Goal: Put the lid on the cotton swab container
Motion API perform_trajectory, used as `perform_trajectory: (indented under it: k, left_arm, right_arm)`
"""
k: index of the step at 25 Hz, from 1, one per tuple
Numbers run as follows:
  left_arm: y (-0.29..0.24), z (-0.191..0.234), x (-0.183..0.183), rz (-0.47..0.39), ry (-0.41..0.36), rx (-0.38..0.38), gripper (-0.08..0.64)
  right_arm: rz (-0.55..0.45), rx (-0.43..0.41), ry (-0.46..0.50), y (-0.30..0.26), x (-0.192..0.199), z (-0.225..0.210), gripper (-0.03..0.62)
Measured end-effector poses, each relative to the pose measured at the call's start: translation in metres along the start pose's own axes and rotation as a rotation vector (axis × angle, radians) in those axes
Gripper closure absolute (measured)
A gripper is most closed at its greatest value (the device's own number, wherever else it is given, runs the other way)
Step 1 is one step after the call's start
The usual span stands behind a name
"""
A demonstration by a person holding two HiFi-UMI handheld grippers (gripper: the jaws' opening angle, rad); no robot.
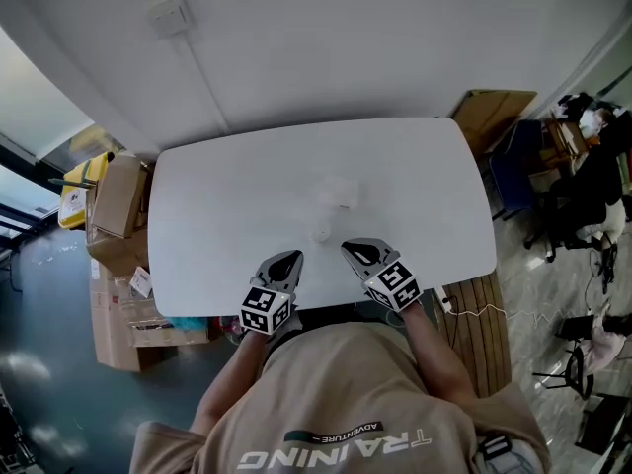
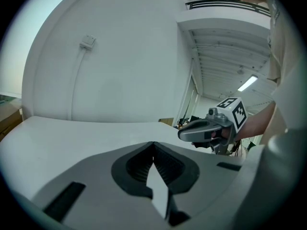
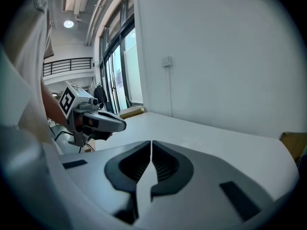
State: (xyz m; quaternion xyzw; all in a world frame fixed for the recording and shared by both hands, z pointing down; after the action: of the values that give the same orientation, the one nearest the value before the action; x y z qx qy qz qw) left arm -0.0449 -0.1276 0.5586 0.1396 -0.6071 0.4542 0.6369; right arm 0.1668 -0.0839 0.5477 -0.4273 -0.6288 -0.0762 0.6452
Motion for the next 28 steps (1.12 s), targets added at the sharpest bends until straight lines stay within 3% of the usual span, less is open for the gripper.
perform_trajectory:
  k: [11,18,24,28]
  left_arm:
    - [-0.022,-0.001,0.023,0.075,0.024,-0.018,0.546]
    - [-0.037,0.010,0.039,0.121,0.057,-0.037,0.546]
    - [-0.049,0.017,0.043,0.130,0.091,-0.056,0.547]
    - [-0.053,0.018,0.049,0.149,0.110,-0.047,0.546]
  right_arm:
    - [0.073,-0.054,0.022,-0.016,0.008,-0.016,0.569]
    - [0.189,-0.083,0.053,-0.031,0.016,-0.027,0.569]
    - [0.213,-0.104,0.102,-0.040,-0.009,-0.038,0.569]
    - [0.254,-0.162,0.137,-0.062,-0.025,-0.038,0.569]
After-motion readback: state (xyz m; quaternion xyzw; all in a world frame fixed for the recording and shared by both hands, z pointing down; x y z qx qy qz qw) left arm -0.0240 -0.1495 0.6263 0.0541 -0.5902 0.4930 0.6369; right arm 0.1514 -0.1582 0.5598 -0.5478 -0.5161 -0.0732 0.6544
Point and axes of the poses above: the fingertips, and each gripper's own axes: y backward along the fingers, z to its left, x out of its underside, the point moved 9 cm from there along y, backward along the fingers, and after that the axes turned 8 degrees about -x, right-handed, at the moved point
